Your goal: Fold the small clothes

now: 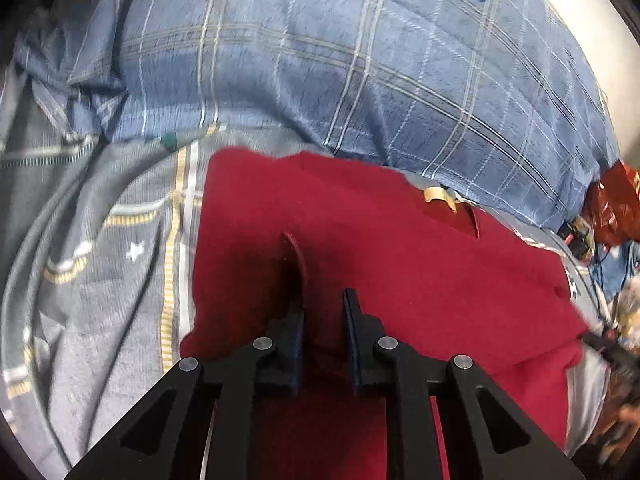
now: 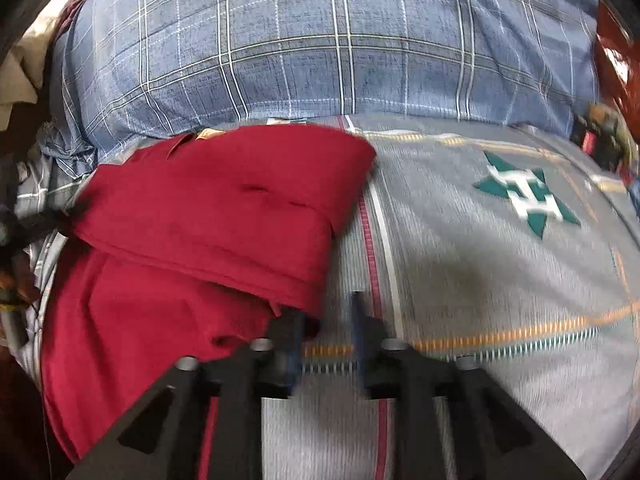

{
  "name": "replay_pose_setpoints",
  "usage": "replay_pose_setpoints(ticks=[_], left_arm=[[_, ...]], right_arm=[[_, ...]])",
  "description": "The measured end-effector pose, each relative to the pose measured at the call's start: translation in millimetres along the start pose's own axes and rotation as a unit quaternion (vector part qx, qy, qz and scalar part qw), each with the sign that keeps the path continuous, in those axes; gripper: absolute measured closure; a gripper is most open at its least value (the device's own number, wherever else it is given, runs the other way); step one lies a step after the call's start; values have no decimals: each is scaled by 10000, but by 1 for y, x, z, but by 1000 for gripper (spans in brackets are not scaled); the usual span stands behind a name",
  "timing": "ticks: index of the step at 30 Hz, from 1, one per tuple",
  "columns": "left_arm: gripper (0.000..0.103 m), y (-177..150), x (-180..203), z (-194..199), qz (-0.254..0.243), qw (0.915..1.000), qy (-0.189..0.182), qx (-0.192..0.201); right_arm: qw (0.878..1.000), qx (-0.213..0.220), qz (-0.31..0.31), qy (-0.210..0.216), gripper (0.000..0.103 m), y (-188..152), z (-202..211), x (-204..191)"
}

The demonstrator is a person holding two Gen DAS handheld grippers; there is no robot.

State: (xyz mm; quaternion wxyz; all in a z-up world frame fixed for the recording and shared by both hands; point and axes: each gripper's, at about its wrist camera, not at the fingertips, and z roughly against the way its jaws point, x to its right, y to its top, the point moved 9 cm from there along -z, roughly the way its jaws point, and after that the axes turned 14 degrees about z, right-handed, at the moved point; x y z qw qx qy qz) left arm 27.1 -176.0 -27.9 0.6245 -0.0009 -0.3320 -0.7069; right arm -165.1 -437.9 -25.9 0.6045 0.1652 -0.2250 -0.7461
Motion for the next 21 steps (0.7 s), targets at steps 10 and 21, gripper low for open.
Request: replay_pose_setpoints(ticks=[10, 21], left_arm=[[85, 7, 2, 4, 61, 9998, -119, 145], [83, -1, -1, -2, -95, 9994, 139, 301]], right_arm=[[9963, 509, -684, 108, 22, 64, -7, 37], [9964, 440, 128, -716, 92, 90, -63, 43]])
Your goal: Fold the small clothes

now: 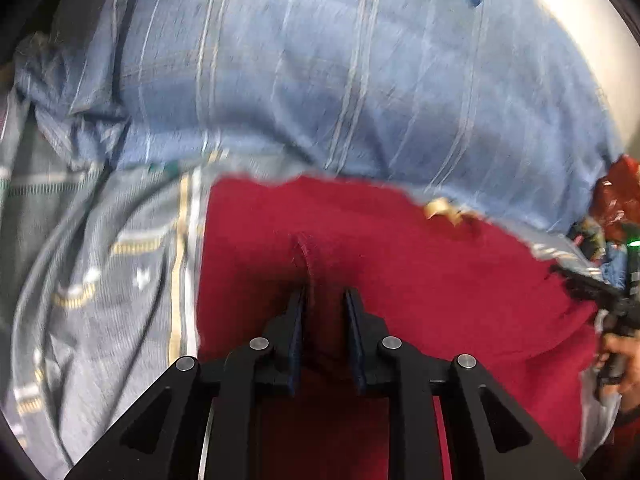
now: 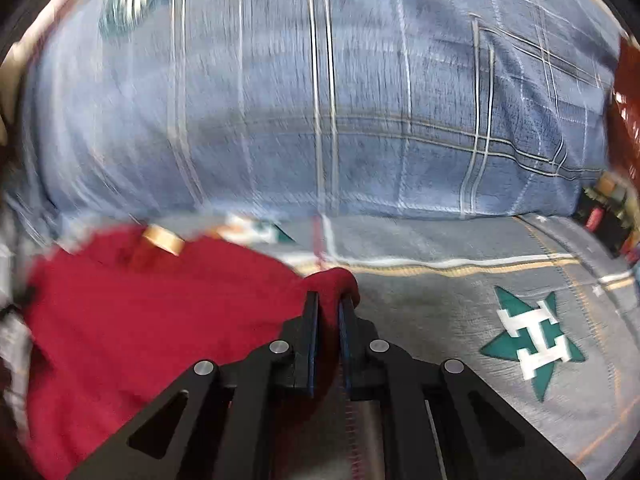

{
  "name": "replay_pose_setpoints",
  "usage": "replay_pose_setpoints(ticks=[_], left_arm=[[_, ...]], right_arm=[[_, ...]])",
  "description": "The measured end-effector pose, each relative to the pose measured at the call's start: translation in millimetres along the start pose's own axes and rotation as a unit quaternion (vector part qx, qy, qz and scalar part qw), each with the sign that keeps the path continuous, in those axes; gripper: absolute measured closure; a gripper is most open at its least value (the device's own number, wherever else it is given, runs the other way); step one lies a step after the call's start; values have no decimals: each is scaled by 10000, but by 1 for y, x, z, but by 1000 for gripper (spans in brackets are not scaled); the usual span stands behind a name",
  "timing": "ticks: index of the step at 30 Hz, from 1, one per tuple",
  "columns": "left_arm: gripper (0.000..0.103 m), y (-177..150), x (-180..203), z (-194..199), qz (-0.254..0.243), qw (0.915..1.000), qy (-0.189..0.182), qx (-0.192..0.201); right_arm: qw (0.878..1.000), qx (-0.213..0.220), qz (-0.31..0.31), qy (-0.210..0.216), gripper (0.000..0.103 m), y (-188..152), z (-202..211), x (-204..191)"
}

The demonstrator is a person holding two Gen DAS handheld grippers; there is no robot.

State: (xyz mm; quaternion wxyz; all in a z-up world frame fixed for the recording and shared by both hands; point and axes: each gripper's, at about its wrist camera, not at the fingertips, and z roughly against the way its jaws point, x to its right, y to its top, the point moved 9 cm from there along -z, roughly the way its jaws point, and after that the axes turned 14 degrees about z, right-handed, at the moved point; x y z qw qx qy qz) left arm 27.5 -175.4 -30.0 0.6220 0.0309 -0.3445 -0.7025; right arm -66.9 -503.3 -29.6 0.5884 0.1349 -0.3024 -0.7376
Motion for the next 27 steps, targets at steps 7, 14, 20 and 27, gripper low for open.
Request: replay_pose_setpoints(ticks=[7, 14, 20, 27], left_arm=[[80, -3, 3, 4, -69, 9999, 98, 90], [71, -5, 6, 7, -200, 9998, 32, 50], [46, -9, 4, 42, -211, 9995, 29, 214], [43, -26, -14, 88, -132, 9979, 429, 461]], right_arm=[[9967, 125, -609, 524, 74, -15, 45, 0], [9972, -446, 564, 197, 72, -68, 37, -48], [9992, -34, -37, 387, 62, -58, 76, -34], [9981, 247, -121, 542, 58, -30, 74, -42]])
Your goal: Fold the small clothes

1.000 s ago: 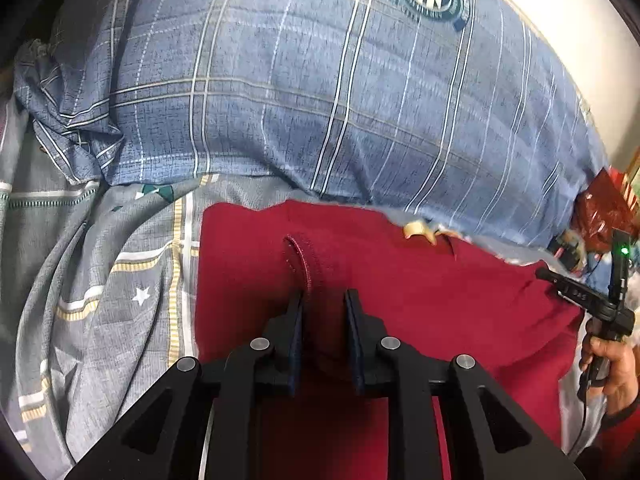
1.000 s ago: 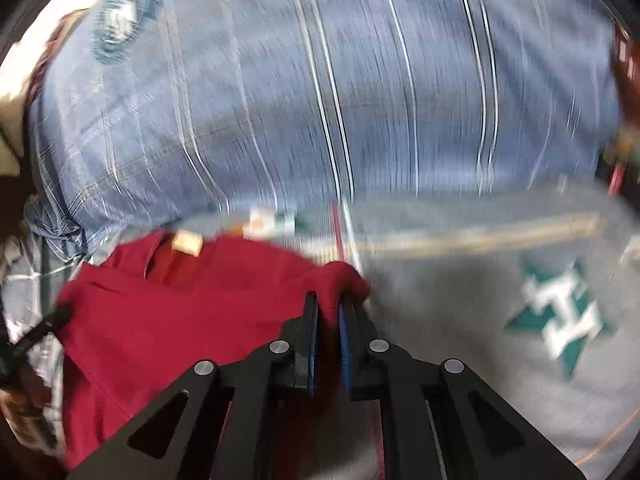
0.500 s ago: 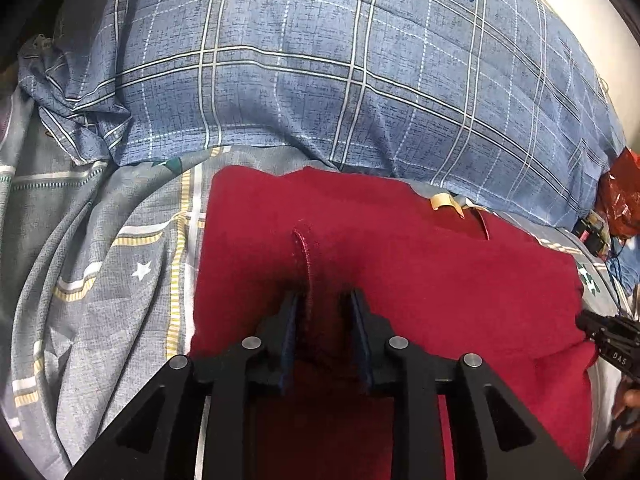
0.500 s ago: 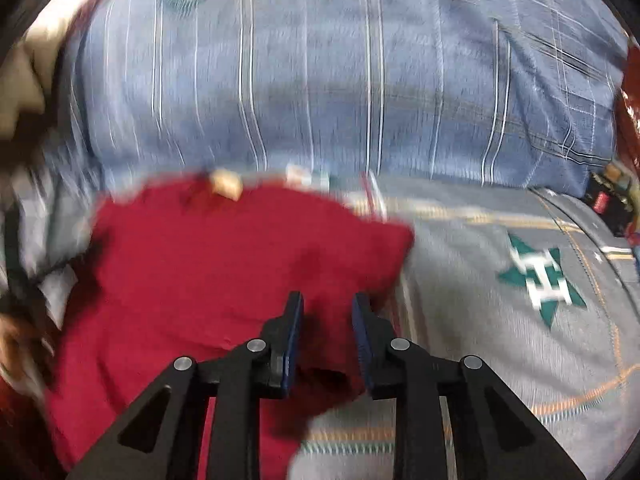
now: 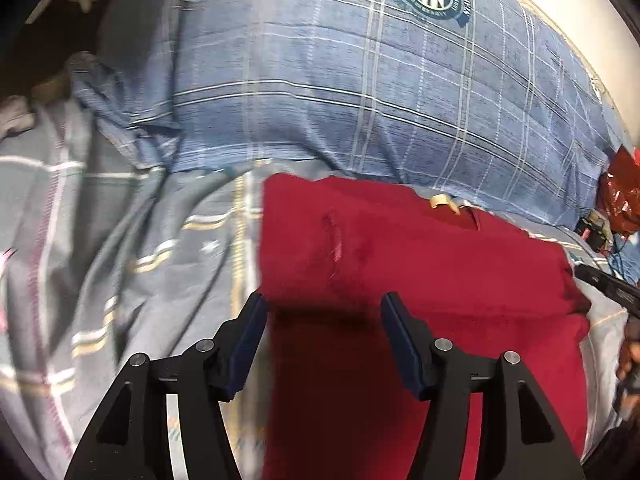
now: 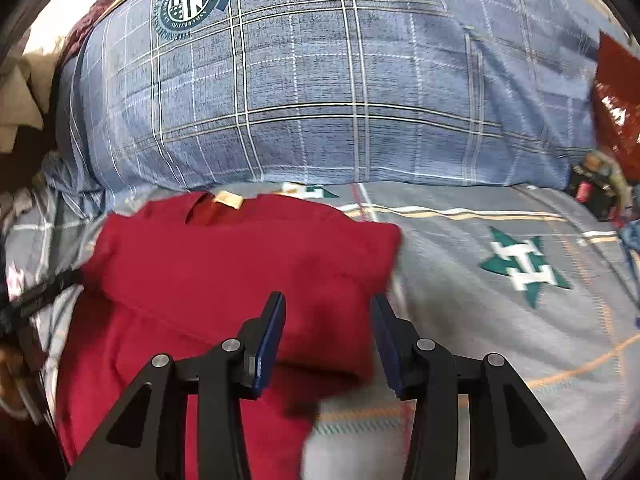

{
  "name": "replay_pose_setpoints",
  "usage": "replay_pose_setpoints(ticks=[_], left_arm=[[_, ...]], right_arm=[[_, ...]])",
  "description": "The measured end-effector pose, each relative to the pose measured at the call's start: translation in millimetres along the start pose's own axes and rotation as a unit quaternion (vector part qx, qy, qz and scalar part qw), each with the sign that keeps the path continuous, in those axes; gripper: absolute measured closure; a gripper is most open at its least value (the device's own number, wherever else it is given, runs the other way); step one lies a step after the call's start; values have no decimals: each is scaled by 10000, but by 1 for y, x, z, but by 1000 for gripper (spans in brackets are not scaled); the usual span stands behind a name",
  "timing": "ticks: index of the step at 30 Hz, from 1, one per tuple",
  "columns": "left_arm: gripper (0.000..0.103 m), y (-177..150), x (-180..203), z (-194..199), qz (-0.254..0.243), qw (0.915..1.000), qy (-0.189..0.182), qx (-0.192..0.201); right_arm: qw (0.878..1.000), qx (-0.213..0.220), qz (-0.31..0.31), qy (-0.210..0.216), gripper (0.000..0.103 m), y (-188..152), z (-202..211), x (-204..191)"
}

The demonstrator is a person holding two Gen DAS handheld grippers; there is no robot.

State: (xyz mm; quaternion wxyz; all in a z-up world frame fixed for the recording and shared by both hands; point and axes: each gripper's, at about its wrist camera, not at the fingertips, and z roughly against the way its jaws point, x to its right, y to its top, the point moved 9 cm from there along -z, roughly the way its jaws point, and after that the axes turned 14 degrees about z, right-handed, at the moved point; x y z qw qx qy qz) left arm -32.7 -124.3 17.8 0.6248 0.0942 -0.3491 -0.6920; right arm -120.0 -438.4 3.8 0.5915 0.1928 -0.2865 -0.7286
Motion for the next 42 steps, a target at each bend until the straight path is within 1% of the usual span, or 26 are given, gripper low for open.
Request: replay_pose_setpoints(ticks=[2, 3, 5, 6, 7, 10, 11, 12, 13, 14, 19, 21, 22, 26, 30, 31, 35, 37, 39, 42], left_arm=[[43, -6, -5, 15, 30, 10000, 65, 48], [42, -8, -6, 21, 33, 9999, 82, 69], [42, -12, -10, 35, 19, 9998, 149, 160], [41, -15, -11, 43, -5, 9996, 178, 215], [41, -17, -13, 51, -31, 9994, 206, 267], [41, -24, -17, 68, -24, 9993, 198, 326], [41, -26, -18, 73, -2, 9993, 182, 334], [41, -29, -19, 79, 23, 9992, 176, 359], [41, -30, -21, 80, 33, 9991, 178, 373], [41, -32, -23, 84, 44, 9991, 180, 383], [41, -45, -27, 97, 154, 9992, 136, 329], [41, -49, -28, 101, 233, 9993, 80, 271], [41, -51, -29, 102, 288, 9993, 50, 233], [40, -55, -30, 105, 260, 9995, 78, 155], [38, -54, -33, 105, 311, 9994, 63, 119], [37, -53, -34, 105, 322, 9994, 69, 120], [36, -49, -37, 101, 375, 9992, 74, 83], [36, -49, -38, 98, 442, 9990, 61, 66], [36, -50, -37, 98, 492, 9988, -28, 43], [36, -54, -39, 100, 475, 9988, -73, 122]], right_arm=[[9999, 23, 37, -151, 58, 5, -12, 1], [9997, -99, 16, -228, 58, 4, -24, 4], [9982, -532, -77, -283, 59, -6, -51, 12], [9979, -549, -104, -336, 59, -7, -57, 16], [9982, -463, -124, -366, 59, -3, -57, 18], [9978, -460, -336, -341, 58, 1, -47, 23], [9982, -372, -421, -215, 55, 1, -38, 21], [9985, -294, -454, -69, 48, -1, -29, 17], [9987, -255, -438, 19, 44, -3, -21, 11], [9991, -217, -359, 95, 40, -8, -9, 4], [9995, -14, -31, 325, 36, -30, 35, -26], [9990, -20, 60, 448, 32, -39, 45, -37], [9989, -47, 124, 447, 32, -44, 49, -41], [9988, -188, 286, 344, 32, -55, 54, -49], [9986, -159, 233, 440, 29, -57, 53, -51], [9986, -191, 184, 462, 29, -57, 50, -50], [9981, -381, 4, 487, 29, -61, 38, -50], [9977, -396, 22, 544, 29, -59, 34, -53], [9980, -374, 87, 503, 29, -59, 33, -56], [9975, -394, 127, 579, 29, -56, 32, -62]])
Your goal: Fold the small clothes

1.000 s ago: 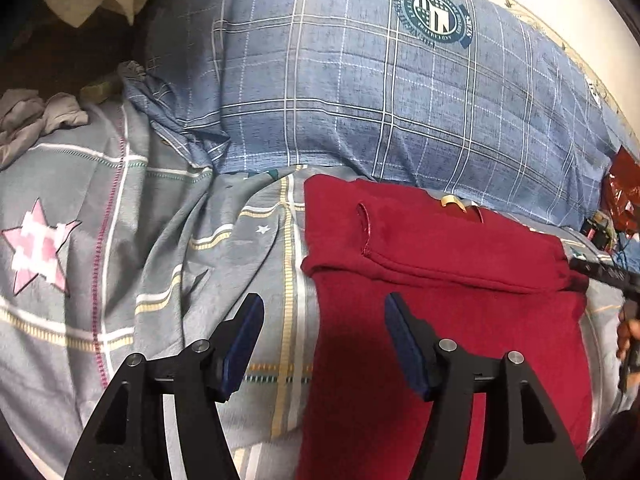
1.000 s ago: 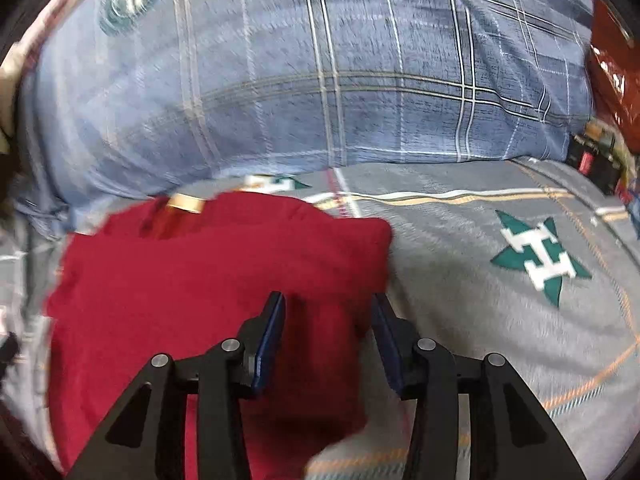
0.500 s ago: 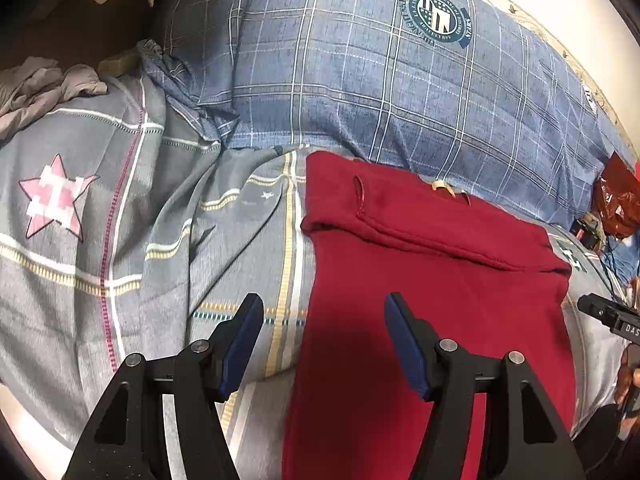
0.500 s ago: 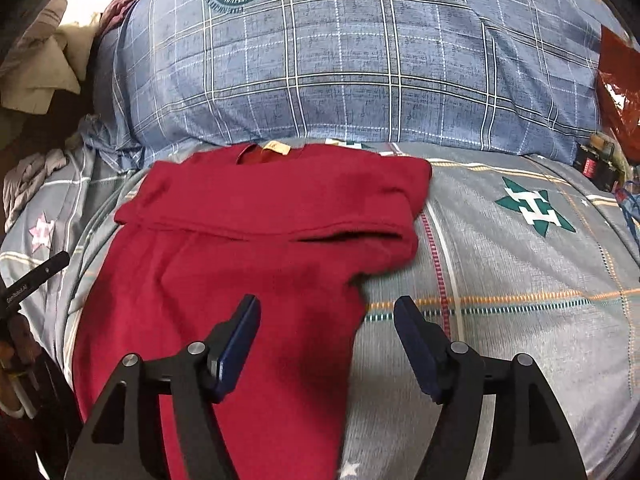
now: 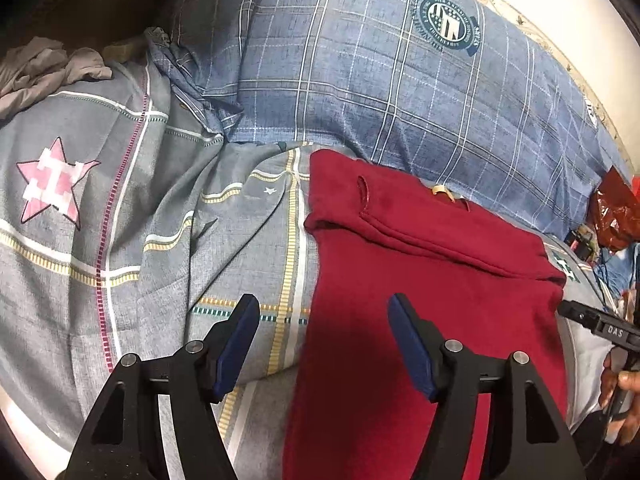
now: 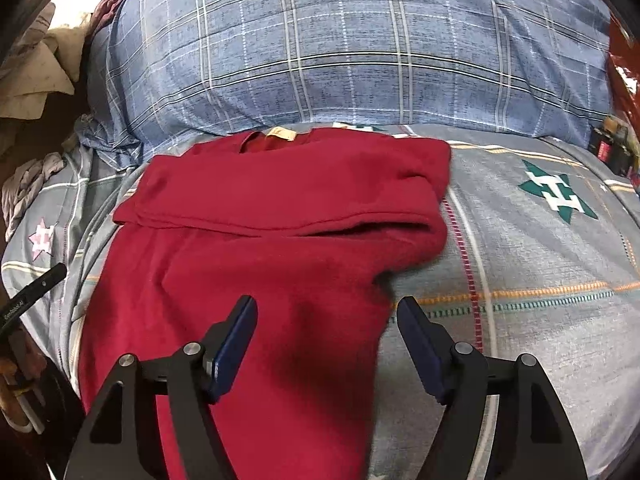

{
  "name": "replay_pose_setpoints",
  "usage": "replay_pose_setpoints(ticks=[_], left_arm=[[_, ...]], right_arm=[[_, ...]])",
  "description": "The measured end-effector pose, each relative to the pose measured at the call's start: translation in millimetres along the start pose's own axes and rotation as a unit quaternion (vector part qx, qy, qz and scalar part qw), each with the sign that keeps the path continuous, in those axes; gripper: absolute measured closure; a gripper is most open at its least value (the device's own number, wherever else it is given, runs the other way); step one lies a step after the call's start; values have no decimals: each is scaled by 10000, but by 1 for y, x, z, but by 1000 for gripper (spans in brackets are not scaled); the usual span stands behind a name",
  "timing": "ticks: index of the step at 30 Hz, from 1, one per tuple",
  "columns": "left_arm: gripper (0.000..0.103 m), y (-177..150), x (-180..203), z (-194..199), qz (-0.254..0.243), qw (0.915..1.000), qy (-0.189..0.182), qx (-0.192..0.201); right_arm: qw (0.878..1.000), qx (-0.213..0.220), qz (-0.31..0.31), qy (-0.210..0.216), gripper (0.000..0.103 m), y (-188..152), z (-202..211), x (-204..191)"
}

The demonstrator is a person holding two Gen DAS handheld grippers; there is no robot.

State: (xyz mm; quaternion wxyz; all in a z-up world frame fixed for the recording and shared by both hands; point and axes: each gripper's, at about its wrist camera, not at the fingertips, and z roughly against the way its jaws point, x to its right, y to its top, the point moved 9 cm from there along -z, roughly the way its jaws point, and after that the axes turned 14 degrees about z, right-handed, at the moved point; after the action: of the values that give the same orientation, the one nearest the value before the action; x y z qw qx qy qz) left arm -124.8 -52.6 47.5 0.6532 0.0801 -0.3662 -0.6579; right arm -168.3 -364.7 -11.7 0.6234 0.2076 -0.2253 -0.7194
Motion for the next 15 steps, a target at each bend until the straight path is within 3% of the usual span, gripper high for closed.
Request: replay_pose_setpoints(ticks=[5, 8, 11, 15], left_arm=[[34, -11, -8, 1, 130, 9994, -296, 88], [34, -16, -14, -5, 241, 9994, -249, -64], [34, -13, -11, -2, 147, 9995, -283, 22], [34, -17, -8, -2, 115, 9995, -291, -17]], right_arm=[[9999, 110, 53, 72, 26, 8, 4, -11], [9998, 124, 42, 144, 24, 6, 1, -21], [9997, -40, 98, 211, 24, 0, -4, -31], [9997, 60, 127, 222, 23, -1, 4, -36]])
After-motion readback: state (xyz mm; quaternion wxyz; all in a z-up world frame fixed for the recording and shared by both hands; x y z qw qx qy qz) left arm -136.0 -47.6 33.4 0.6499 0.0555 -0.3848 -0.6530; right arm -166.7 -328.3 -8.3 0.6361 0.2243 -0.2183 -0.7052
